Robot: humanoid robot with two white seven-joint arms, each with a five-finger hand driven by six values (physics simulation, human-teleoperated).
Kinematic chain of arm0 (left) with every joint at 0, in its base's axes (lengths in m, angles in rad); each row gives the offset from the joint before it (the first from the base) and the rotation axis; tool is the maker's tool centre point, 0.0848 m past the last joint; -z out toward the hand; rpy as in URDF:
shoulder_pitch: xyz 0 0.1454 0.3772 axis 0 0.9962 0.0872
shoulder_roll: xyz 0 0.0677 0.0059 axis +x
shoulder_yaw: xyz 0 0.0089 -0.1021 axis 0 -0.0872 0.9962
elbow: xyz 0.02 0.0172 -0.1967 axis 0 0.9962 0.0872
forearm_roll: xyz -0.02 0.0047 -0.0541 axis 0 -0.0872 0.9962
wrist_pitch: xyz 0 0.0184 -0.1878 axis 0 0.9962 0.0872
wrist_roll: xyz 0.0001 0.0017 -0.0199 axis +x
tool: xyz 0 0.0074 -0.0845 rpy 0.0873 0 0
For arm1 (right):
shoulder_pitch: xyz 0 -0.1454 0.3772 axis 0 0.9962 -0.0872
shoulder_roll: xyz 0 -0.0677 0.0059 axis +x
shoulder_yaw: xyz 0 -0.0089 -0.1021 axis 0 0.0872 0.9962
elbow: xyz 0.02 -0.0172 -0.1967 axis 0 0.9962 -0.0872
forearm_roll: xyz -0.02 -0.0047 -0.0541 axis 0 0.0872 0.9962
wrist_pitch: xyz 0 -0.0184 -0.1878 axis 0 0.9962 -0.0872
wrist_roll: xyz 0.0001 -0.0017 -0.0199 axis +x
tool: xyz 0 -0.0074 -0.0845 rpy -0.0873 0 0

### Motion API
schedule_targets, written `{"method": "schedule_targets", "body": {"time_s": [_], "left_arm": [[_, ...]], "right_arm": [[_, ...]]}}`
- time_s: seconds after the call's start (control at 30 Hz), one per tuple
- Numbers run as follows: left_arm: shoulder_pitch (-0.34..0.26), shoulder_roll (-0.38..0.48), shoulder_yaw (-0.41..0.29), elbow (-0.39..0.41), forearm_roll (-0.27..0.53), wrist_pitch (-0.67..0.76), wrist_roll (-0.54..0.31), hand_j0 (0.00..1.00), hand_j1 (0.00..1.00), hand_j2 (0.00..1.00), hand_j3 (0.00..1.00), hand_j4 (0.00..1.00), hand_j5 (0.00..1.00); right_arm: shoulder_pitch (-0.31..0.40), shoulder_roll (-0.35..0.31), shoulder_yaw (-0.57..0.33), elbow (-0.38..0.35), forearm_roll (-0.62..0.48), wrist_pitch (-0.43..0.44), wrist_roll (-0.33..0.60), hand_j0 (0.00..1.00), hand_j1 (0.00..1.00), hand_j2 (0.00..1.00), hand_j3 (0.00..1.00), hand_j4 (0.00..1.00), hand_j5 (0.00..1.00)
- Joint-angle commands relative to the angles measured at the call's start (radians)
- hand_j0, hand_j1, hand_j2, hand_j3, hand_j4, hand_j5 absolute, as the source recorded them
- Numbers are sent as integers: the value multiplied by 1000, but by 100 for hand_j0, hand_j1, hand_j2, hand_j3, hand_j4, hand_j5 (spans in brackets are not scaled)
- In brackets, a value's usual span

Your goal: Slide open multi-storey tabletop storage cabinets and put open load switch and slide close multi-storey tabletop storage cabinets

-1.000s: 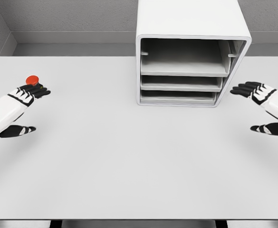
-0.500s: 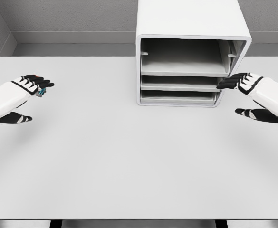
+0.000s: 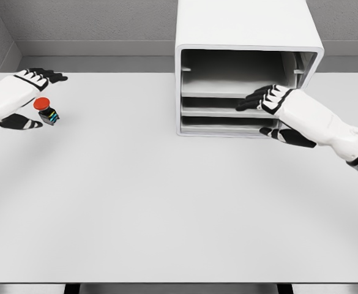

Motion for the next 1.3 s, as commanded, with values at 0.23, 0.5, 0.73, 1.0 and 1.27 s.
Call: {"method": "schedule_targets", "body": {"time_s": [0.23,0.5,0.73,1.0,1.27], "left_arm": [[-68,-2,-72,103,-41,2,0,100,100,100,100,100,100],[-166,15,-176,180,-93,2,0,100,100,100,100,100,100],[-184,28,-179,215,-131,2,-1,100,100,100,100,100,100],[-238,33,-201,312,-217,2,0,100,100,100,100,100,100],[-316,24,-281,428,-239,2,0,100,100,100,100,100,100]], "right_arm": [[-83,21,89,85,-4,1,25,77,77,77,77,77,77],[-152,-29,183,91,-13,1,16,77,77,77,77,77,77],[-206,-25,236,105,-34,1,16,77,77,77,77,77,77],[-295,23,263,216,-33,1,20,77,77,77,77,77,77],[-327,70,298,292,-28,1,25,77,77,77,77,77,77]]}}
